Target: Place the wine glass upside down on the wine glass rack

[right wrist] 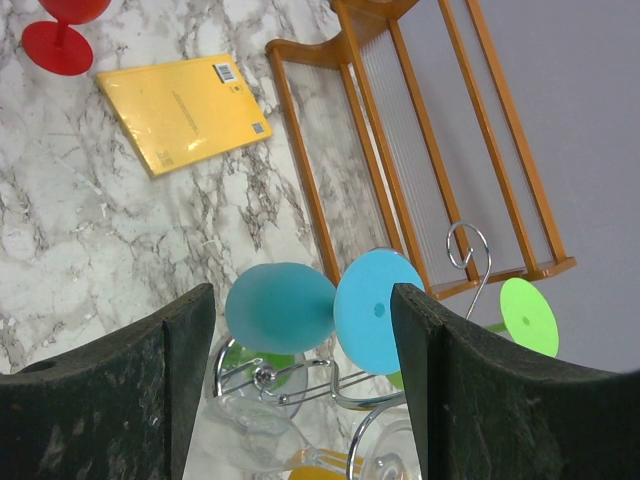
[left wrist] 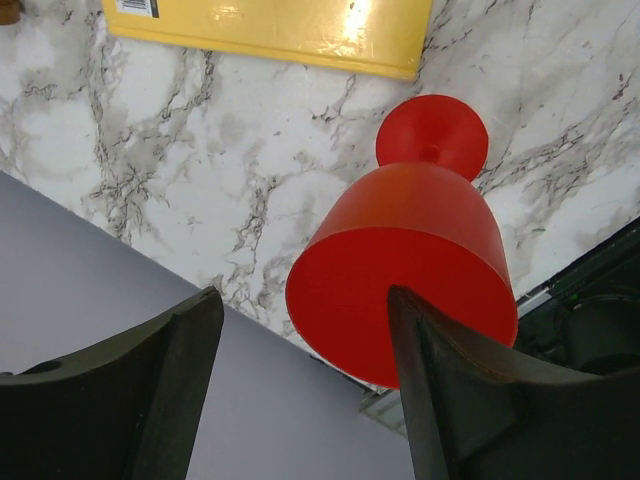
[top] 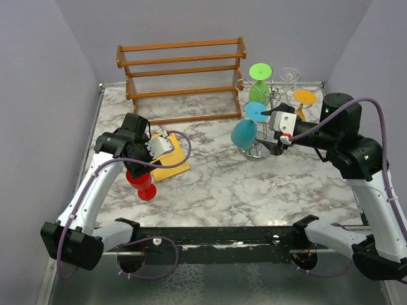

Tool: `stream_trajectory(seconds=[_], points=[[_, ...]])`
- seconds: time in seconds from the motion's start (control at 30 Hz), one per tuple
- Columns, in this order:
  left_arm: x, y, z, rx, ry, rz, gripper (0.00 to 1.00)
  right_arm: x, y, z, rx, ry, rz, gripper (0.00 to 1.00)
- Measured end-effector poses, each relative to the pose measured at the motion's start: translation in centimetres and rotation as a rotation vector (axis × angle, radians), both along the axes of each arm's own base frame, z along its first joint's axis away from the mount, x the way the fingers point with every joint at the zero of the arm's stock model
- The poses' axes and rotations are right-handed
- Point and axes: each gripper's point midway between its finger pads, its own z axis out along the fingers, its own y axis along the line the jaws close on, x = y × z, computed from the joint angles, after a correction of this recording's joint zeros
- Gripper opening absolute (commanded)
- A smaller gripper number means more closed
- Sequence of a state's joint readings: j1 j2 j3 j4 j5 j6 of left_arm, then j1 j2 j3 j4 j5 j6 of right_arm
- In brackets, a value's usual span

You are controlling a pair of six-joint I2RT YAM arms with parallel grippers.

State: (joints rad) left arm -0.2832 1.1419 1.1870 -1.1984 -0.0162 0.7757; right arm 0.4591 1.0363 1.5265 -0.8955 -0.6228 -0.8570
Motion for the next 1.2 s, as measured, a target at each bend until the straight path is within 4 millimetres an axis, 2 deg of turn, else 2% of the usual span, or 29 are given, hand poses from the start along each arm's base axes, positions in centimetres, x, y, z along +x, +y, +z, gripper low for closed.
stream_trajectory(seconds=[0.33,0.53,0.9,1.03,1.2], points=[[0.2,0.3,-1.9,0.056,0.103,-0.042,0.51,0.2,0.1,-0.3,-0.003,0.011,-0.001,0.70],[-0.4,0.3,-2.2,0.049,0.142,-0.075,0.41,0.3,0.1,-0.3,-0.002,0.016,-0.002,0.70],[-0.4,0.8,-2.8,0.036,0.179,-0.073,0.20,0.4,0.2,-0.5,-0.005,0.022,-0.002,0.70],[-0.5,0.5,-2.8,0.013,0.182,-0.080,0.09,0.5,0.3,-0.5,-0.006,0.024,-0.002,0.70],[-1.1,-0.2,-2.5,-0.026,0.206,-0.094,0.03,0.5,0.3,-0.6,-0.005,0.025,-0.002,0.70]])
